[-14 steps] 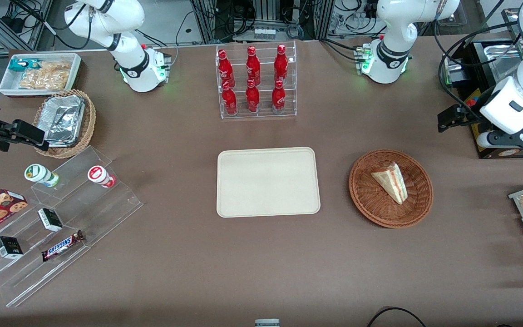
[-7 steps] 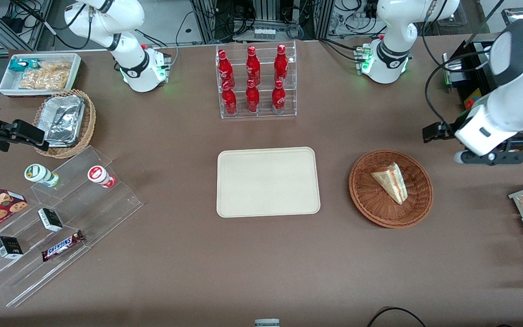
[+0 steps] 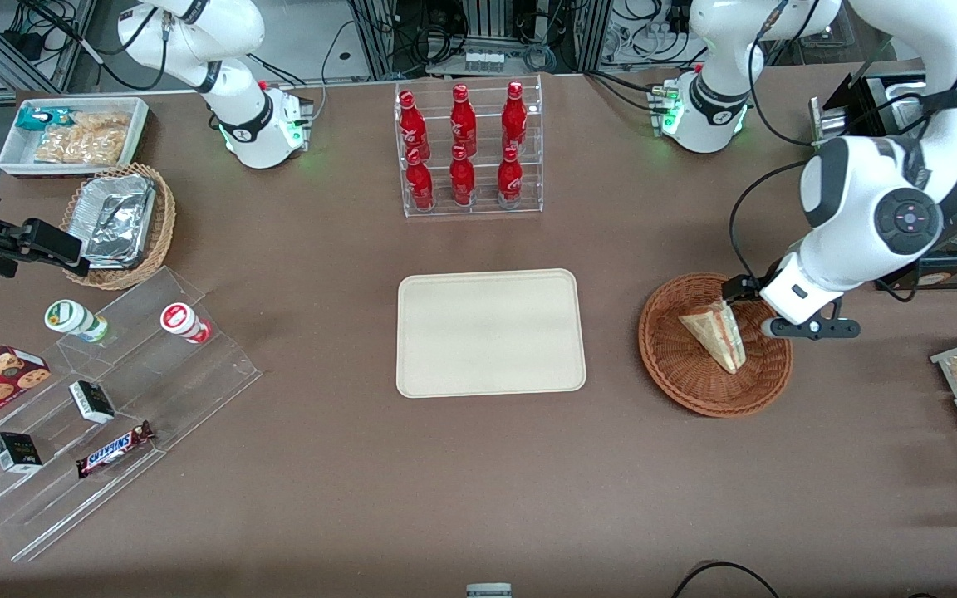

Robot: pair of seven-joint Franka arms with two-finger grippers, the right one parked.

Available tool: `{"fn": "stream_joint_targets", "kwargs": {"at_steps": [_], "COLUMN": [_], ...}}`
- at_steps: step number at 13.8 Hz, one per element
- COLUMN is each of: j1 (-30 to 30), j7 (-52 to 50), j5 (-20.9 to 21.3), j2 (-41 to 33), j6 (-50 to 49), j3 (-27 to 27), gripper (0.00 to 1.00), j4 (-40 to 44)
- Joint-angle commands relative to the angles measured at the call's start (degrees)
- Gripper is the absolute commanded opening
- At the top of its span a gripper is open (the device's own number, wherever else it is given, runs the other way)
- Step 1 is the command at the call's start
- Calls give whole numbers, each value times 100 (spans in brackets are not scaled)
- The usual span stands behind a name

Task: Place sandwich from basket to tray
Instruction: 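Move the left gripper over the wicker basket holding the sandwich, then lower the open left gripper and close it on the wrapped sandwich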

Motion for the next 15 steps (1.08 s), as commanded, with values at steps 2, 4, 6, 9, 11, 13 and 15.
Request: {"fn": "stream_joint_targets", "kwargs": {"at_steps": [2,4,6,9,11,13,15], "j1": [-192,-297,-298,-271,-263,-245,-236], "j7": [-1960,-3121,-3706,-3716,-3803,-3812,-4048], "j5": [43,43,52,52,43,43,34], "j2": [-19,95,227,473,762,956,931], "j6": [835,932,1046,1108,1353,1591,1583], "j3": [-12,-12,-12,14,14,23,23], "gripper": [100,100,100,100,100,100,36], "j4": [-532,-549,-567,-558,-550,-532,-523]}}
